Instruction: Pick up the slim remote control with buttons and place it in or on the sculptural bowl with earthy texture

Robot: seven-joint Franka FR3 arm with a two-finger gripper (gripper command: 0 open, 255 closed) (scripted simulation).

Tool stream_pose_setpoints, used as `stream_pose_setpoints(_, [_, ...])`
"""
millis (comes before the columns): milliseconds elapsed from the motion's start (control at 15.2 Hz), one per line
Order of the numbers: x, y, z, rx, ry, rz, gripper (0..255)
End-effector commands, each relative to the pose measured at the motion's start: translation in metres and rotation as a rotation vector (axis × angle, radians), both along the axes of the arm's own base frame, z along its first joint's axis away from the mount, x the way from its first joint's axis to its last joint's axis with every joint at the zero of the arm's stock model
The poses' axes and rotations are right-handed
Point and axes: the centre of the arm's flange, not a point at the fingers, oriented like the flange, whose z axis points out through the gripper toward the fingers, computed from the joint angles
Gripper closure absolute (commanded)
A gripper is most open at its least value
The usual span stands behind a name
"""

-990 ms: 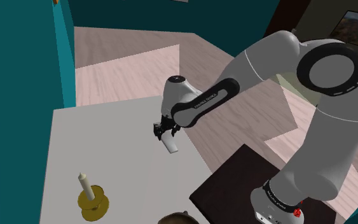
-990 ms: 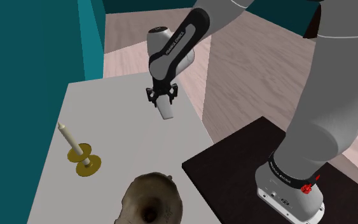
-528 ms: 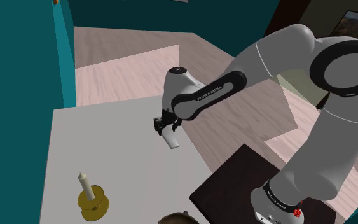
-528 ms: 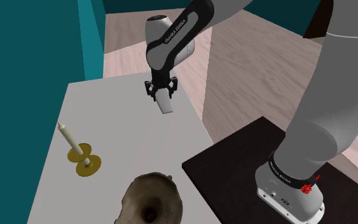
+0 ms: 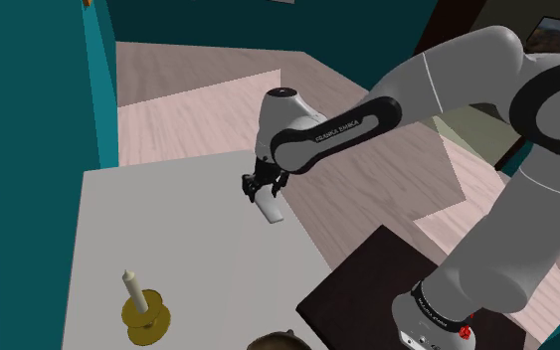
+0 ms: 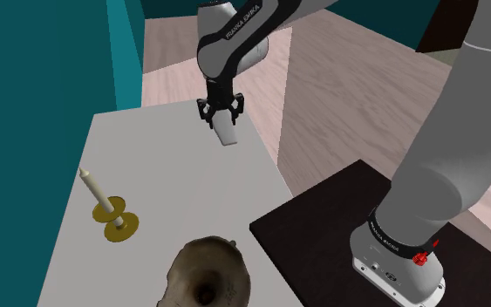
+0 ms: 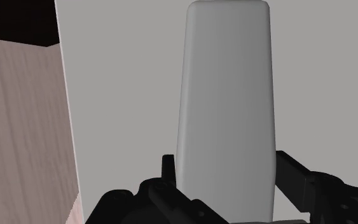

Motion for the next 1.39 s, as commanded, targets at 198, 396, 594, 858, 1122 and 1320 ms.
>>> stream_pose_setpoints(198, [0.001, 0.000, 0.025, 0.000, 0.000, 0.000, 255])
stream_pose_setpoints(396, [-0.010, 0.007, 0.035, 0.000, 0.000, 0.000, 255])
stream_pose_setpoints(594, [-0.044, 0.029, 0.035, 0.000, 0.000, 0.000, 255])
stream_pose_setpoints(858, [-0.088, 0.057, 0.036, 0.000, 0.000, 0.000, 255])
stream_pose_setpoints(1122, [-0.133, 0.085, 0.036, 0.000, 0.000, 0.000, 255])
stream_pose_setpoints(1320, [-0.166, 0.106, 0.036, 0.000, 0.000, 0.000, 255])
